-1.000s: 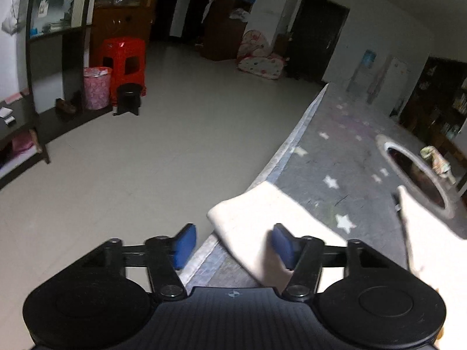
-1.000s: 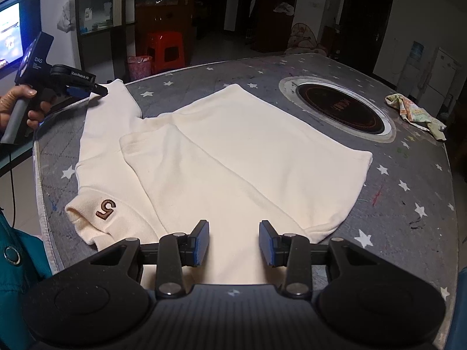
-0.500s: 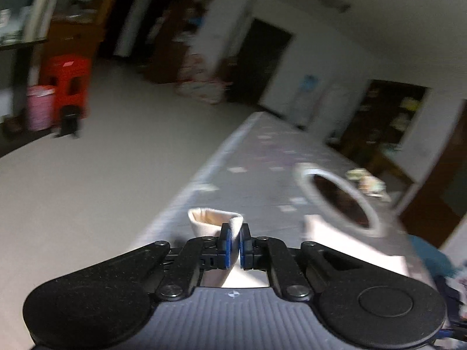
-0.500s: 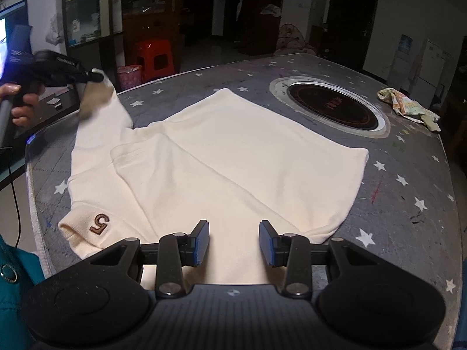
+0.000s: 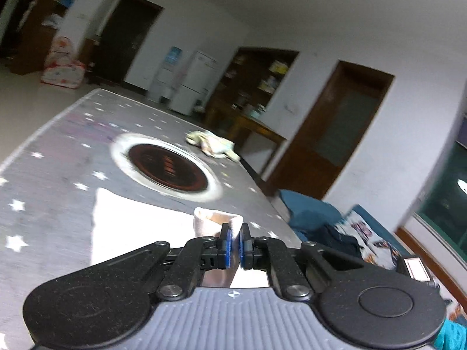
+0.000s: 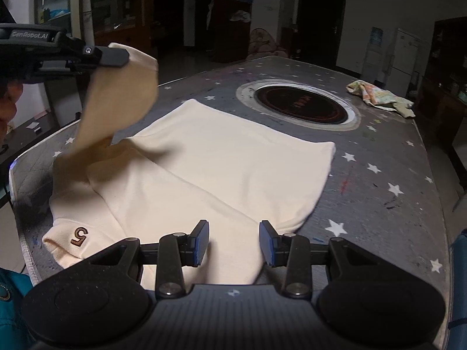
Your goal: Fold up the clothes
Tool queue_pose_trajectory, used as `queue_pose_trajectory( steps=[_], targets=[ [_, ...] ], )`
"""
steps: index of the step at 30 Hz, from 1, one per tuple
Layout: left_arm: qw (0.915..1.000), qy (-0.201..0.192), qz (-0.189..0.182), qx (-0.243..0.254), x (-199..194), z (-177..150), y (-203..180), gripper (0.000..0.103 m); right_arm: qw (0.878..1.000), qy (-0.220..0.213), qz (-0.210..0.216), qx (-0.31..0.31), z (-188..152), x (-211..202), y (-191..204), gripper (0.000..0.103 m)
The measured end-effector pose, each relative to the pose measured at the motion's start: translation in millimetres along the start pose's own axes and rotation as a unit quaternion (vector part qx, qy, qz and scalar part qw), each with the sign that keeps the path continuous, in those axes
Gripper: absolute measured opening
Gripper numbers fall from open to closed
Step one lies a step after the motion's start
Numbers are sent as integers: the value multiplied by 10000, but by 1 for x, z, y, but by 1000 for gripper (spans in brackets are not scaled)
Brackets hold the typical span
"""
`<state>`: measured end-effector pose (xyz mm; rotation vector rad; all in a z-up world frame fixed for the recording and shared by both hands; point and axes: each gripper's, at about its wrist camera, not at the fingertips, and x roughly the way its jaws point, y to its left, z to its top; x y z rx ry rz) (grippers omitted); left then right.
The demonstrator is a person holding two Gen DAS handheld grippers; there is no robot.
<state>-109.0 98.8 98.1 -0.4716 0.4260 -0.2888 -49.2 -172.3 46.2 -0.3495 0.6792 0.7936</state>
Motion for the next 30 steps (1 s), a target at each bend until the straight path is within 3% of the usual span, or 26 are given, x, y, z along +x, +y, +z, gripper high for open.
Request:
queue_pose_trajectory(
  steps=[10,13,15,19,24,30],
  targets=[
    [9941,879,-613,142,40,-41,-15,12,9994,-45,-208,280,-5,-5,-14,38],
    [9914,1043,-762,187,45,-51,-16,24,9992,-68,-261,301,-4,-7,-16,38],
    [9893,1137,-884,220,46,-55,-16,48,9990,-103,-297,329,-1,-8,-18,38],
    [9854,1283,-1073,307,42,-58,-14,52,9986,-179,-280,411,5,-9,-20,38],
    [9875,1273,-826,436,30,-55,5,50,9989,-234,-88,398,13,-6,-14,37],
    [9879,1301,-252,806,2,-56,30,50,9995,69,212,244,12,12,2,32]
  ],
)
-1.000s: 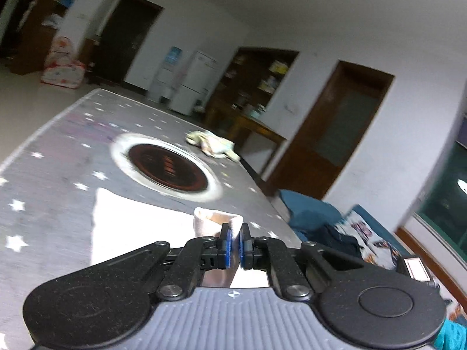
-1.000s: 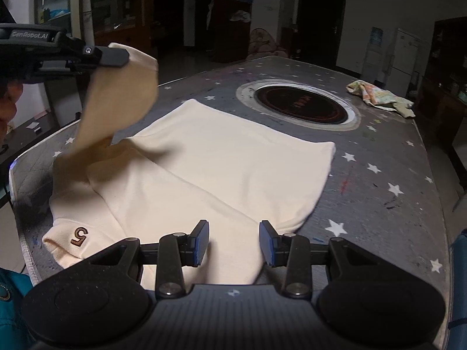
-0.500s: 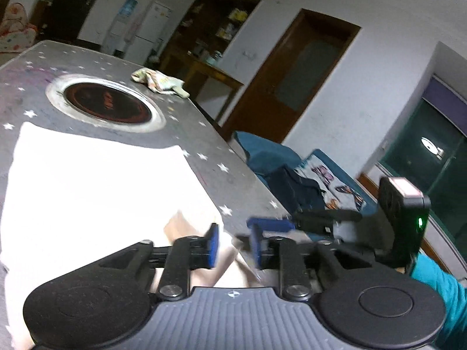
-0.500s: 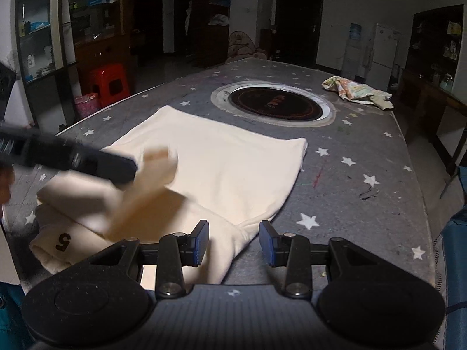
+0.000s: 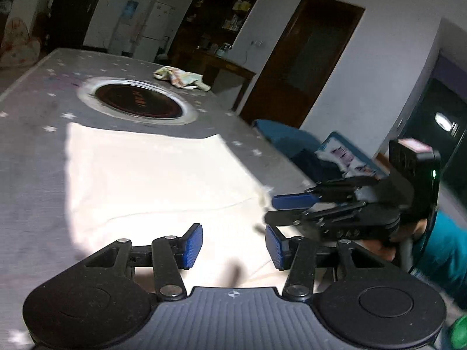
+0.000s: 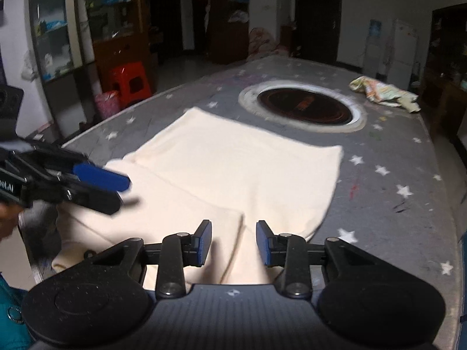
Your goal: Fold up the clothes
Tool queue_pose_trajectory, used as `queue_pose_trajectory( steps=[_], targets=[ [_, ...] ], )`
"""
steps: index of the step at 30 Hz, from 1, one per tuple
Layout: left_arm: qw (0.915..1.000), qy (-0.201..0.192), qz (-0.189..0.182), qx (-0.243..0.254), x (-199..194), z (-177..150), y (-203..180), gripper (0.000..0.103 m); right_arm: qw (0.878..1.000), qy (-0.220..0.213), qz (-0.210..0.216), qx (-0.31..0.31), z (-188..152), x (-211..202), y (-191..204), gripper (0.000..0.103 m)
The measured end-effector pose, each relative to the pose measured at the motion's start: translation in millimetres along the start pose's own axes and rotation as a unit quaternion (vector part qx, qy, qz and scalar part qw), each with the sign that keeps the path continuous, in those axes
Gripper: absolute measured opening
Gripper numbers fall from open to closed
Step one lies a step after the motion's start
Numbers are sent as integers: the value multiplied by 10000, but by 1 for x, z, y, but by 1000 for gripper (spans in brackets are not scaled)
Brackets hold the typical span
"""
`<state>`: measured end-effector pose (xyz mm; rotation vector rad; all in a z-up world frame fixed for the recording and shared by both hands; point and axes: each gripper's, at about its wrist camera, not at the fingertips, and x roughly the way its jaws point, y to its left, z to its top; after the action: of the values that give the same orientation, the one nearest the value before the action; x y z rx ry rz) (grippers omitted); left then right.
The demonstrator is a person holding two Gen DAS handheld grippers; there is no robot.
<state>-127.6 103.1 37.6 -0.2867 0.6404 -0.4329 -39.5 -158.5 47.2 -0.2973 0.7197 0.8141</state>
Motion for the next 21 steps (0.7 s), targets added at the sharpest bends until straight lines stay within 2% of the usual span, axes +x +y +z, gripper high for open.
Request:
queue_pose_trajectory(
  steps=[4,9,16,18,19,21],
  targets=[
    [9986,145,429,290,-17,-13,8,50,9998,202,57,26,-7,7,5,31],
    [9954,129,781,544,-34,-20,12,50,9995,303,97,27,-14,4,8,27],
    [9922,374,975,679,-36,-30,15,50,9993,375,84,-41,-16,5,12,15],
    [9925,428,992,580,-34,-30,19,32,9993,357,64,-85,-16,5,14,11],
    [9927,416,994,545,-35,-30,20,27,9993,345,57,-106,-15,4,15,8],
    [9931,391,999,473,-37,-28,22,10,9994,312,47,-138,-14,2,16,6]
  ],
)
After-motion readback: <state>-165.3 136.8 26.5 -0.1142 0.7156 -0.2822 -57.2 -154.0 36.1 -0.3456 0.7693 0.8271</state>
